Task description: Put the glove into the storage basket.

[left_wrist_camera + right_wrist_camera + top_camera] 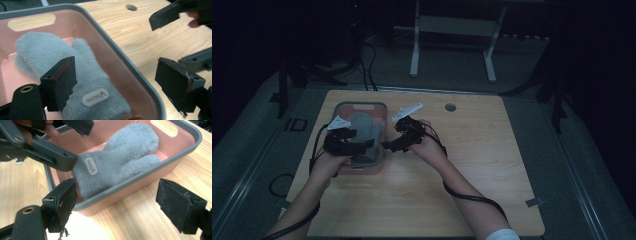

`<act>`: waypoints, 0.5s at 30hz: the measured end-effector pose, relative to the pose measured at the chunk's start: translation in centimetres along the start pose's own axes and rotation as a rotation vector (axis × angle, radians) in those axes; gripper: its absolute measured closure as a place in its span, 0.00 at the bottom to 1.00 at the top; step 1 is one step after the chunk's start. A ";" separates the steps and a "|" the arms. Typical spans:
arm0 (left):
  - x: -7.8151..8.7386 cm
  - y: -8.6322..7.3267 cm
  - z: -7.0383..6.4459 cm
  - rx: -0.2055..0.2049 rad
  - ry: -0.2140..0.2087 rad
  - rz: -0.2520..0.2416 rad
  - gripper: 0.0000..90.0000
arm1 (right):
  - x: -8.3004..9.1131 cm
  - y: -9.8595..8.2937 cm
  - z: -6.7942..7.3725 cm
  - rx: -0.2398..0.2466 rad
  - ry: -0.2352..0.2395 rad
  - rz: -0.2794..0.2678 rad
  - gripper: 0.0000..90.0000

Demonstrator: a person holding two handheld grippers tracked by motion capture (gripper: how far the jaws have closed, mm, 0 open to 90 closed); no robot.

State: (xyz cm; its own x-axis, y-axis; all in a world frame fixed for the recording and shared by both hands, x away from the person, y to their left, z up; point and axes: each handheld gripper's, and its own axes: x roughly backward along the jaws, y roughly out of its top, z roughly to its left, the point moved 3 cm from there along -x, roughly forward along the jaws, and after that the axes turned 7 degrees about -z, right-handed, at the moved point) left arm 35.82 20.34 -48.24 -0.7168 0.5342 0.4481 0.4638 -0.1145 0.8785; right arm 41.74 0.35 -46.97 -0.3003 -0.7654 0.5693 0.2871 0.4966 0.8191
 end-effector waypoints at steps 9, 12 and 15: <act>1.1 -0.8 -3.3 -0.047 -0.092 -0.023 0.20 | 1.6 -2.2 -0.4 0.005 -0.008 0.024 0.19; 1.2 -1.0 -4.2 -0.060 -0.114 -0.028 0.20 | 2.0 -2.8 -0.5 0.008 -0.011 0.022 0.19; 1.1 -1.2 -5.4 -0.081 -0.141 -0.028 0.20 | 2.2 -3.1 -0.6 0.001 -0.008 0.022 0.19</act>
State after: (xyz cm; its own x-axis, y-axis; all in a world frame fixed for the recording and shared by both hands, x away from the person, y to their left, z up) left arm 31.64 16.61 -47.95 -0.6463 0.6496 0.4003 0.3971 -0.1616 0.9035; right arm 40.73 -3.11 -48.30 -0.3014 -0.7511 0.5874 0.2924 0.5136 0.8067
